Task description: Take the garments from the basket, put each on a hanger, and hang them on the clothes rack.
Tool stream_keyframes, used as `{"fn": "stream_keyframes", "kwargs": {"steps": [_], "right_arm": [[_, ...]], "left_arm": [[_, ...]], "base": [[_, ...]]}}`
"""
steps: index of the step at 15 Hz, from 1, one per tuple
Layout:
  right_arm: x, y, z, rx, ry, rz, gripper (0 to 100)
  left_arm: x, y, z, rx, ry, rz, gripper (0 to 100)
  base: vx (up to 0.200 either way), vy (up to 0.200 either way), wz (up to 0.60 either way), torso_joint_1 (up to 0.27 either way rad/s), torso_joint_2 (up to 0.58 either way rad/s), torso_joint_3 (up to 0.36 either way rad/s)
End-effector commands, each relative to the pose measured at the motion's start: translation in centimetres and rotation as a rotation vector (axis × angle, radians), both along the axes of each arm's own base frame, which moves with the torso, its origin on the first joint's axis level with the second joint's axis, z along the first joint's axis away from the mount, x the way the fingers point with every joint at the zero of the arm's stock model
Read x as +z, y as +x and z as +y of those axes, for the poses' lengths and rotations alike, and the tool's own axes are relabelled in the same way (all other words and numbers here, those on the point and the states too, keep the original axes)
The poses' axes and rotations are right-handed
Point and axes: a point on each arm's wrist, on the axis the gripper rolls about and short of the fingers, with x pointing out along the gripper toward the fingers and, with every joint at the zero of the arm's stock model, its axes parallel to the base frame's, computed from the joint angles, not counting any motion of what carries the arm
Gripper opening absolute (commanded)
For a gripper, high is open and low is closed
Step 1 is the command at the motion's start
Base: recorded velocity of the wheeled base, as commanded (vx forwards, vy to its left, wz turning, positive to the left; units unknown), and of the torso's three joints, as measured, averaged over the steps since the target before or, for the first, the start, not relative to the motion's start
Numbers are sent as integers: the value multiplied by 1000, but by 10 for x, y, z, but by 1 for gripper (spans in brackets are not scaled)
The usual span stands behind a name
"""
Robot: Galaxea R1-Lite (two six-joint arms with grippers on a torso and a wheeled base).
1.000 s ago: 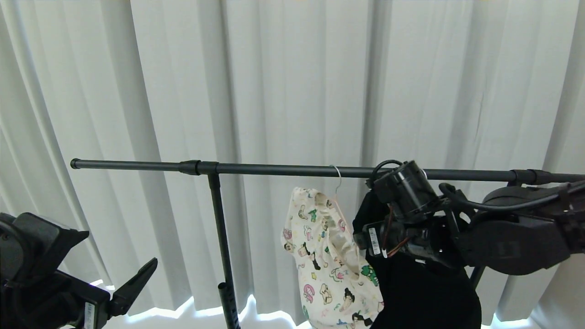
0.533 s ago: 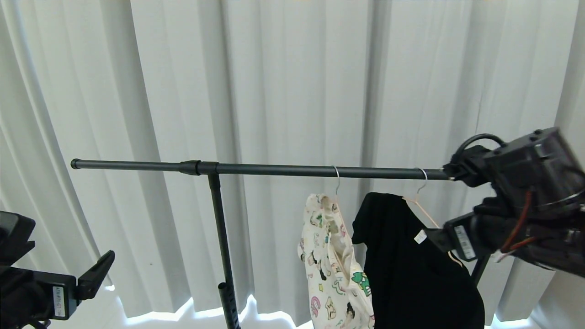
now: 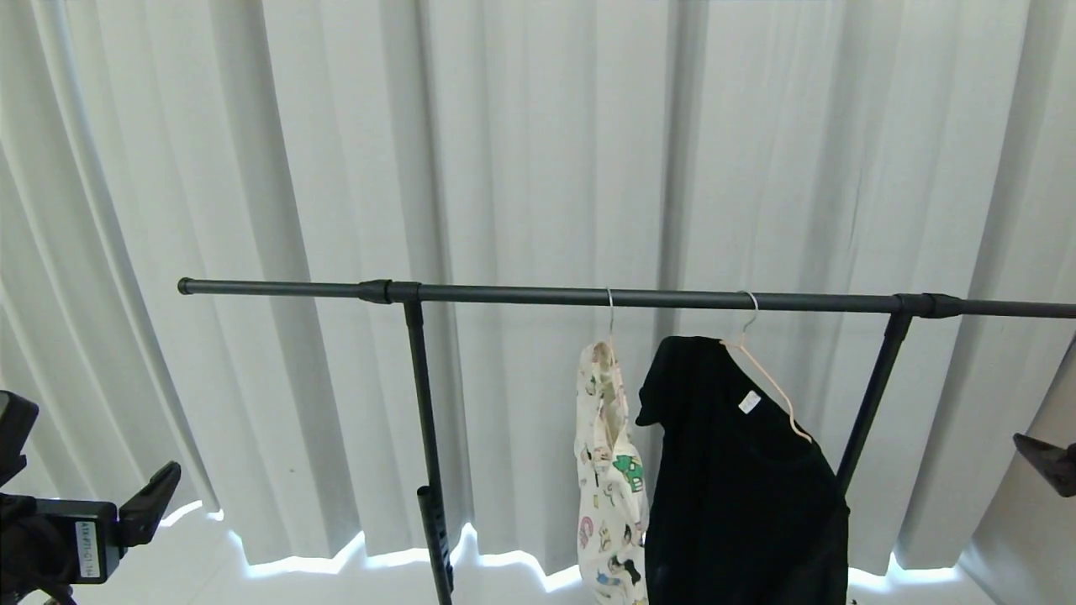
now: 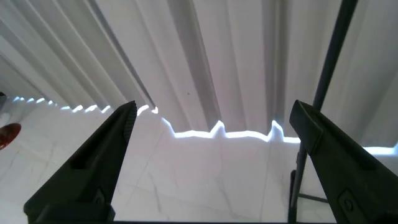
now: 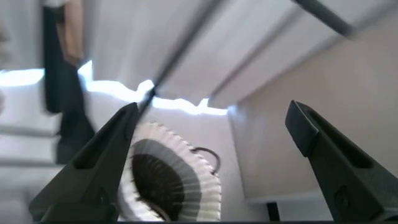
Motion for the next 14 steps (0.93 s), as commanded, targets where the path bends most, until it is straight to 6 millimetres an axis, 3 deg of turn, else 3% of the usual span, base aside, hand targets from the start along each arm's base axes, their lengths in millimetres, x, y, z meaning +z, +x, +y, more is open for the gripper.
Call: {"fn": "stream_keyframes", "kwargs": {"steps": [1, 7, 12, 14], "right_arm": [[-5, -8, -9, -46, 0, -23, 100], [-24, -26, -18, -81, -3, -22, 100], [-67, -74, -41, -282, -5, -37, 100], [-91, -94, -46, -390, -8, -44, 100]], "left_arm": [[0, -2, 0, 3, 0, -4, 100], [-13, -20, 0, 7, 3, -8, 100], [-48, -65, -2, -6, 39, -43, 100], [-58, -91, -3, -12, 41, -80, 100]], "base": [[-200, 0, 0, 12, 2, 7], [-200, 0, 0, 4, 2, 4], [-200, 0, 0, 0, 2, 1], [0, 0, 0, 0, 0, 0]]}}
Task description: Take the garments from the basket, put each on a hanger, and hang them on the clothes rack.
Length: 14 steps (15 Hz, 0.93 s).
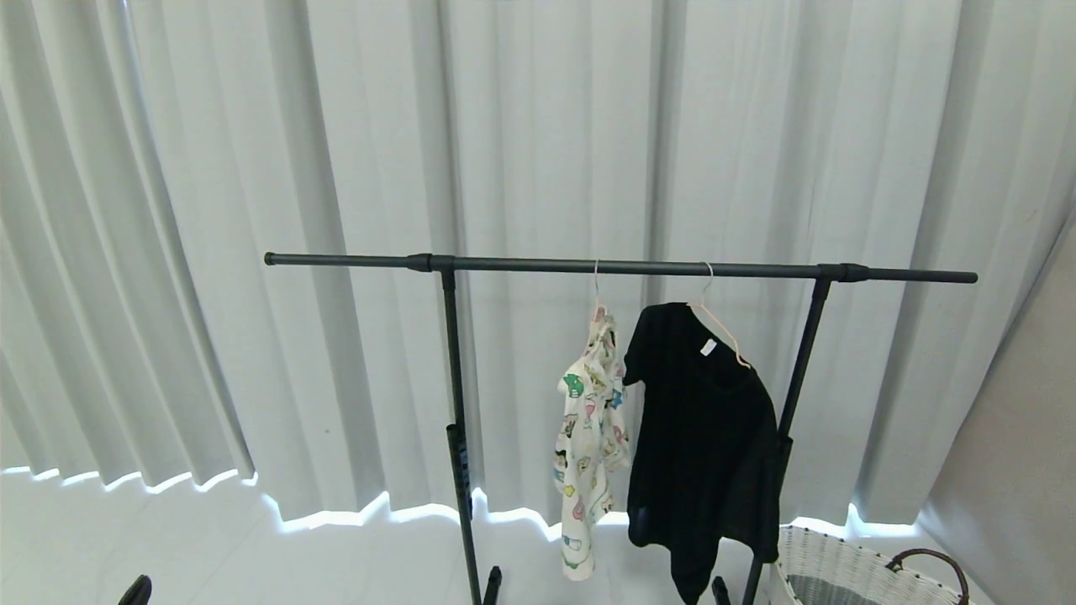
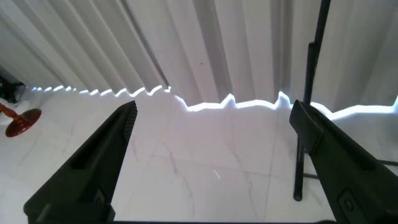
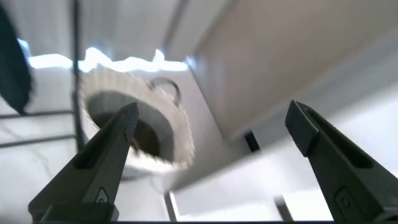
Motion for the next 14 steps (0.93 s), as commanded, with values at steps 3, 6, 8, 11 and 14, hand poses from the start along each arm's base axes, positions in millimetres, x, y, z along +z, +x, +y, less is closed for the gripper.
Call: {"fn": "stream_keyframes", "kwargs": {"steps": [3, 6, 8, 11, 14], "right_arm": [[-36, -37, -3, -136, -1, -88, 100], [-58, -63, 1, -51, 10, -293, 100], [-60, -70, 1, 2, 43, -397, 100], [-61, -70, -1, -97, 83, -439, 100], [-63, -69, -1, -150, 205, -532, 100]], "left_arm": [[-22, -57, -2, -16, 32, -198, 100], [-25, -67, -2, -30, 25, -325, 100], [-25, -69, -2, -31, -9, -356, 100], [-27, -69, -1, -3, -80, -375, 100], [-28, -69, 1, 106, -111, -387, 100]], "base": [[0, 0, 0, 0, 0, 0], [0, 0, 0, 0, 0, 0], [0, 0, 0, 0, 0, 0], [0, 0, 0, 0, 0, 0], [0, 0, 0, 0, 0, 0]]}}
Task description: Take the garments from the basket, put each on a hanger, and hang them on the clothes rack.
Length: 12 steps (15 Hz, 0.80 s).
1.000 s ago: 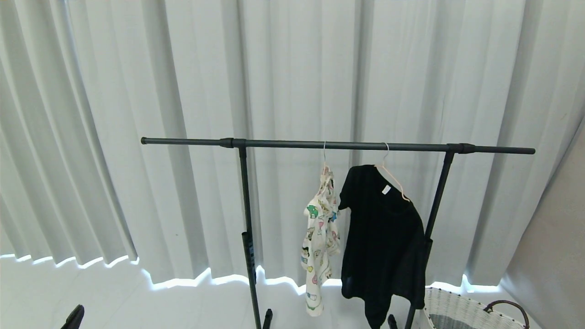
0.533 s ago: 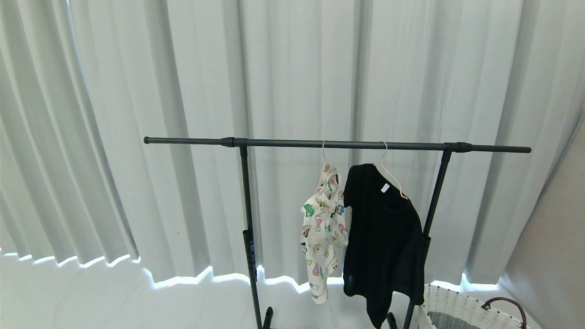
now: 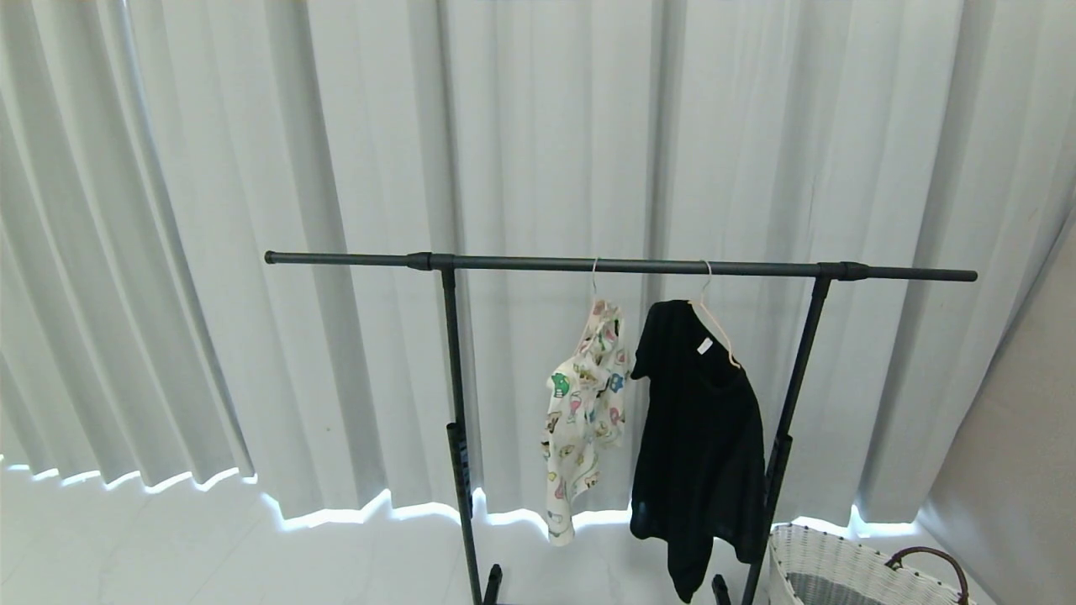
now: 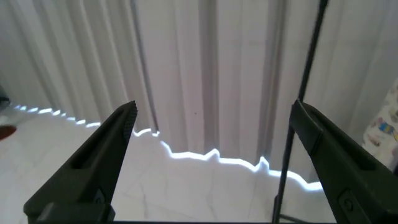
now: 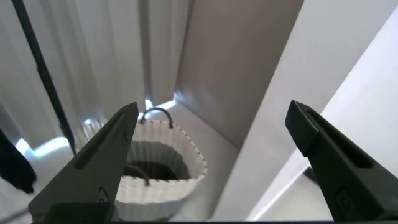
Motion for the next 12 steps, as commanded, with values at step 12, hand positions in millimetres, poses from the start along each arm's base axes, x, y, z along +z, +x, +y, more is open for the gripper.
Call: {"fn": "stream_keyframes", "kwargs": {"steps": [12], "right_arm": [[-8, 0, 12, 654, -52, -53, 100]], "left_arm": [[-6, 1, -9, -399, -164, 20, 100]], "base": [[0, 0, 0, 0, 0, 0]]}}
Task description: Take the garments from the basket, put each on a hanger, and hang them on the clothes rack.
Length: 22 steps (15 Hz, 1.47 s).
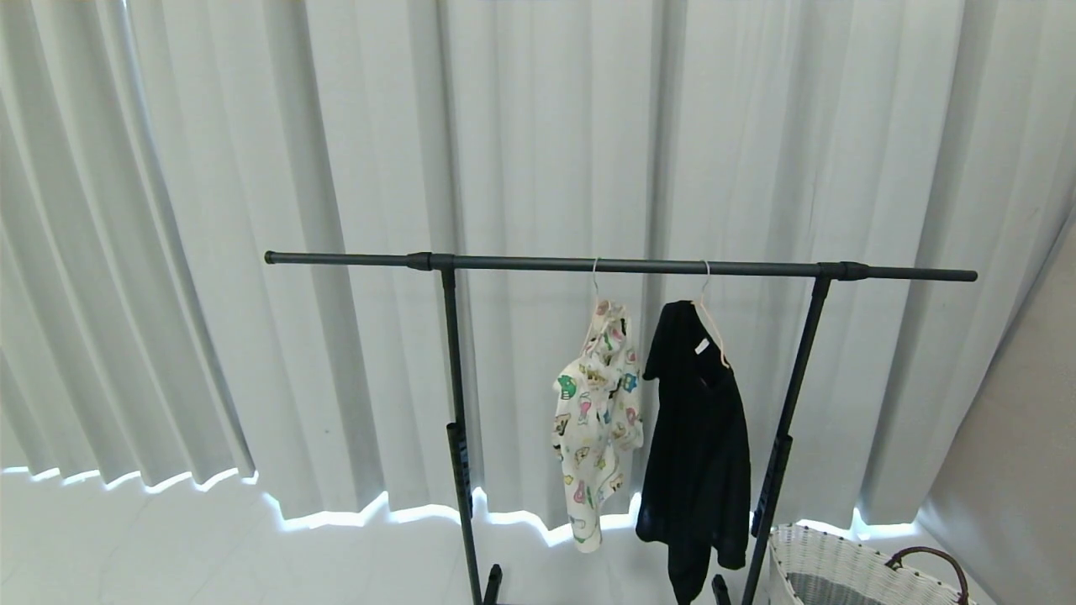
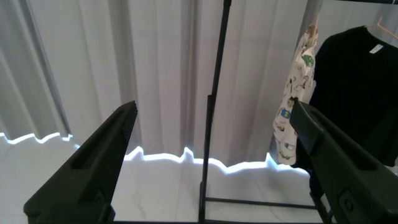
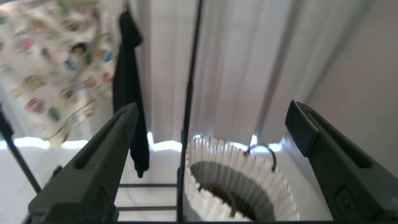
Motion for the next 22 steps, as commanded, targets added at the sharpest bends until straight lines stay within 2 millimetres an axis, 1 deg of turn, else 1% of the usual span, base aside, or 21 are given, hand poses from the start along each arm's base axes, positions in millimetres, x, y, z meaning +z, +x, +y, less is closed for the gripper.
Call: {"fn": "stream_keyframes", "kwargs": {"steps": [1, 22], "right_arm": [[0, -1, -1, -34, 52, -18, 100], [-1, -1, -1, -44, 66, -19, 100]], "left_arm": [[0, 0, 0, 0, 0, 1, 100], [0, 0, 0, 0, -4, -3, 100]], "base": [[0, 0, 0, 0, 0, 0], [0, 0, 0, 0, 0, 0]]}}
